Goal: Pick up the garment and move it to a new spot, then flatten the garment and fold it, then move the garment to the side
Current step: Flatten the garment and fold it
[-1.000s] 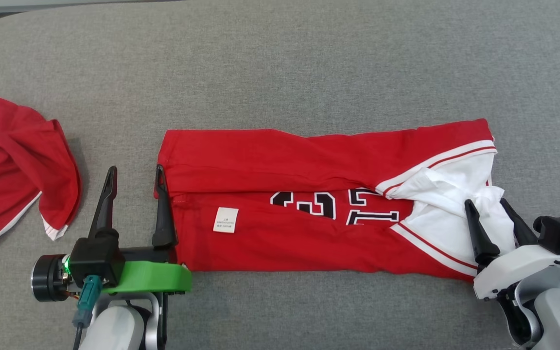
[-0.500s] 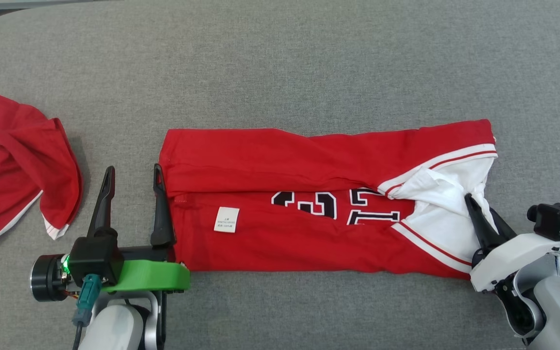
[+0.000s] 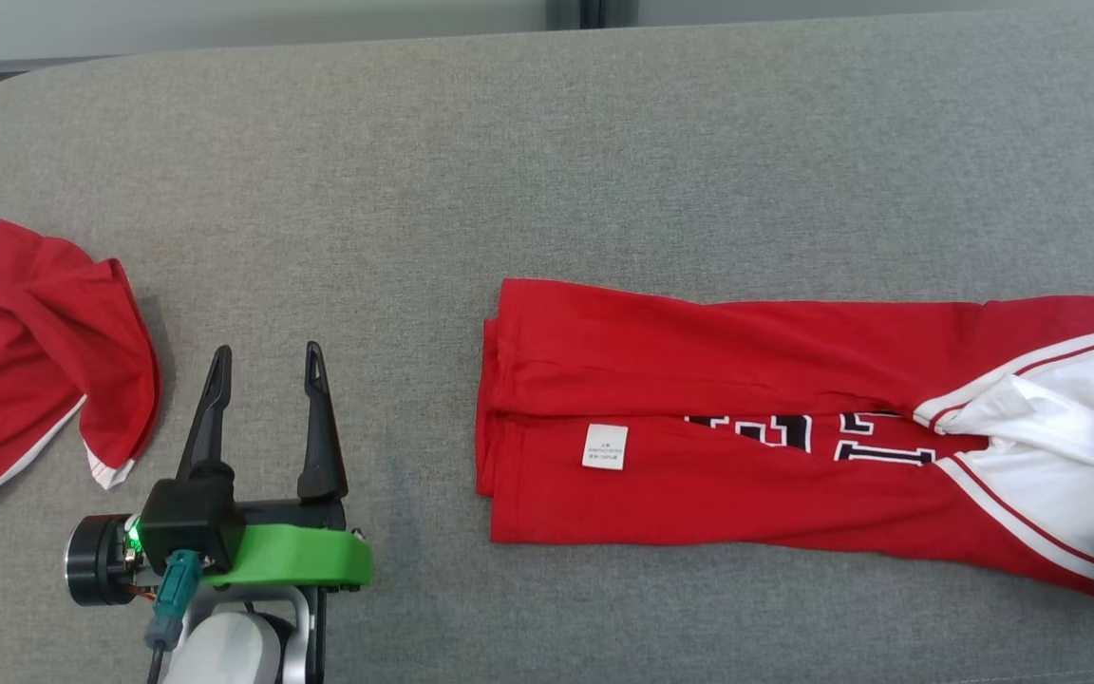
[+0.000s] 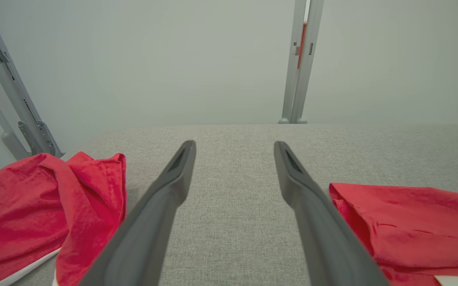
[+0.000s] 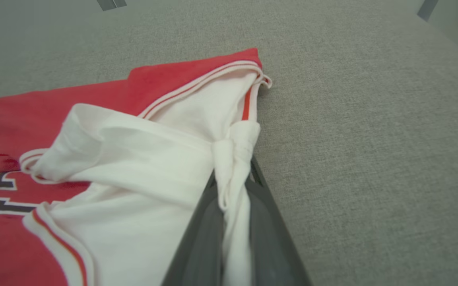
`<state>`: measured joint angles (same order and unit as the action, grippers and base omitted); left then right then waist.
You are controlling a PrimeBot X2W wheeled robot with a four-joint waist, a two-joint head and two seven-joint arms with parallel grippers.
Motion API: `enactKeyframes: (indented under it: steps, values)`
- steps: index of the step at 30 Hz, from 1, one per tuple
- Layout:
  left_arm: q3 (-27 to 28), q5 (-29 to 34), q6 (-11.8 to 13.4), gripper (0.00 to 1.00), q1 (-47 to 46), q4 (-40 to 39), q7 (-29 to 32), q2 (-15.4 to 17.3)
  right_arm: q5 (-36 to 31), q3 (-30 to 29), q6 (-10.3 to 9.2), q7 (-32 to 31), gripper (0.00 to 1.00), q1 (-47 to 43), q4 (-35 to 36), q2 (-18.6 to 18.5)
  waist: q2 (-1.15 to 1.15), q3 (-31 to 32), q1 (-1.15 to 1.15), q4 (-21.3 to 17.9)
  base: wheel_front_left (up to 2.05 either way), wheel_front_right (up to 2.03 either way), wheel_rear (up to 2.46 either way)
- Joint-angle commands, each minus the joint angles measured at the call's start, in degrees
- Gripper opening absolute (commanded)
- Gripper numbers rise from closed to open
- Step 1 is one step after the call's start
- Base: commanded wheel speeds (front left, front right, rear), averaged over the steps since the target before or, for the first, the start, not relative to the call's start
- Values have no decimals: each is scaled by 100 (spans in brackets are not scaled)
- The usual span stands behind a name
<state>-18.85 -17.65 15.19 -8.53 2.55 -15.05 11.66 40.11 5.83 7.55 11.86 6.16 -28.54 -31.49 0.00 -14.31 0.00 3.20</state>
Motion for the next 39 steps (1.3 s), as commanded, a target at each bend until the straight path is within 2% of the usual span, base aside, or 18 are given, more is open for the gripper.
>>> enactKeyframes:
  steps: [1, 4, 9, 12, 16, 22, 25, 28, 29, 30, 31, 34, 39]
  values:
    - [14, 2, -1, 100, 61, 23, -15, 48, -53, -58, -13, -53, 0, 4, 94, -57, 0, 83, 0, -52, 0, 0, 0]
    - [8, -13, -10, 100, 104, 21, -15, 59, -177, -21, -12, -221, 0, 116, 438, -123, 0, 164, 0, -89, 0, 0, 0]
    - [-29, -39, -38, 100, 123, 31, -15, 60, -586, 267, -11, -800, 0, 370, 1464, -84, 0, 256, 0, -99, 0, 0, 0]
    - [-51, -44, -49, 100, 98, 35, -15, 55, -755, 592, -10, -1208, 0, 577, 2041, 77, 0, 280, 0, -62, 0, 0, 0]
    - [-70, -60, -65, 100, 32, 45, -14, 41, -771, 1197, -10, -1604, 0, 902, 2573, 516, 0, 260, 0, 42, 0, 0, 0]
    - [-107, -36, -84, 100, -82, 33, -14, -49, -629, 2061, -10, -1685, 0, 1401, 2318, 1612, 0, 143, 0, 245, 0, 0, 0]
    - [-117, -18, -105, 100, -136, 49, -13, -95, -593, 2358, -9, -1598, 0, 1564, 1896, 2018, 0, 55, 0, 351, 0, 0, 0]
    - [-128, 8, -123, 100, -205, 70, -8, -139, -570, 2454, -9, -1403, 0, 1698, 1432, 2275, 0, -24, 0, 446, 0, 0, 0]
    - [-123, 21, -126, 100, -216, 81, -8, -158, -597, 2494, -9, -1317, 4, 1740, 1281, 2326, 0, -50, 0, 469, 0, 0, 0]
    - [-116, 38, -131, 100, -221, 82, -8, -176, -617, 2515, -9, -1182, 65, 1785, 1165, 2383, 0, -73, 0, 482, 0, 0, 0]
    - [-108, 50, -138, 100, -231, 85, -8, -189, -622, 2551, -8, -1093, 100, 1819, 1099, 2414, 0, -93, 0, 490, 0, 0, 0]
    - [-59, 82, -150, 100, -255, 96, -8, -212, -580, 2679, -8, -641, 100, 1921, 1076, 2420, 0, -134, 0, 481, 0, 0, 0]
    - [-8, 147, -183, 100, -239, 118, -8, -264, -454, 2665, -9, 85, 100, 2053, 1287, 2141, 0, -140, 0, 405, 0, 0, 0]
